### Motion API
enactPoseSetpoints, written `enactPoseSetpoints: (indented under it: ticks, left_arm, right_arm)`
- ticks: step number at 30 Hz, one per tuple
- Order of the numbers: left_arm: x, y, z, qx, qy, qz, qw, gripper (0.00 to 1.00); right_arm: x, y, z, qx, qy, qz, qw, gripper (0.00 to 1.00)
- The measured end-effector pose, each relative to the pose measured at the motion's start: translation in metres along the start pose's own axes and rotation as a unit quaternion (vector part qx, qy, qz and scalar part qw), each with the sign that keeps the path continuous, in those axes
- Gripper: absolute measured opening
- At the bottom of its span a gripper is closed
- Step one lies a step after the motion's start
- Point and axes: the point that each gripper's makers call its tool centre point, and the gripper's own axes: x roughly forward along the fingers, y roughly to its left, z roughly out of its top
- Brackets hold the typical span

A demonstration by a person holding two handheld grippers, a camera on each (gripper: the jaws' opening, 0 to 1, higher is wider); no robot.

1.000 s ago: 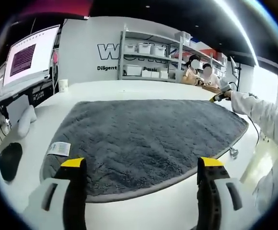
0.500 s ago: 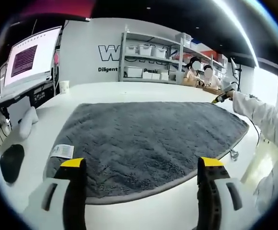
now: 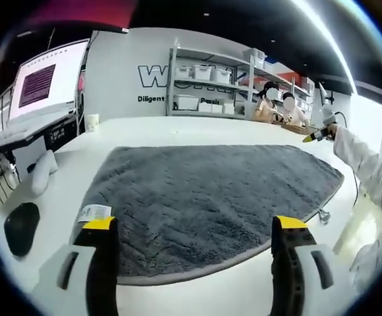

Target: Open the folded towel by lifting each exposed corner and separating the folded layers until the towel lies flat within the target outline without major curled edges

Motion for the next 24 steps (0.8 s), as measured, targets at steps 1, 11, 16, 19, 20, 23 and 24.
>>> enactPoseSetpoints:
  ticks: [1,11,16,19,20,23,24]
  left_arm:
    - [0.000,0.000,0.001,0.000,-0.002,0.000,1.0000,0.95]
    - [0.002,0.001,0.006,0.000,-0.008,-0.002,1.0000,0.96]
    - [0.004,0.003,0.008,-0.001,-0.010,-0.003,0.9999,0.96]
    - [0.004,0.003,0.008,0.001,-0.009,-0.004,0.9999,0.96]
    - [0.004,0.004,0.008,0.002,-0.008,-0.004,1.0000,0.96]
    - [0.004,0.005,0.008,0.000,-0.009,-0.005,0.9999,0.95]
    - [0.004,0.005,0.008,-0.001,-0.009,-0.005,0.9999,0.95]
  right_arm:
    - [-0.002,0.002,0.000,0.000,-0.001,0.003,1.0000,0.86]
    - [-0.058,0.038,-0.015,-0.002,-0.028,0.047,0.9985,0.99]
    - [-0.082,0.062,-0.033,0.002,-0.035,0.069,0.9970,0.99]
    - [-0.094,0.077,-0.045,-0.006,-0.038,0.084,0.9957,0.99]
    - [-0.100,0.087,-0.051,-0.008,-0.043,0.095,0.9945,0.99]
    - [-0.111,0.101,-0.058,0.000,-0.069,0.131,0.9890,0.99]
    - [-0.114,0.104,-0.063,-0.004,-0.068,0.138,0.9881,0.99]
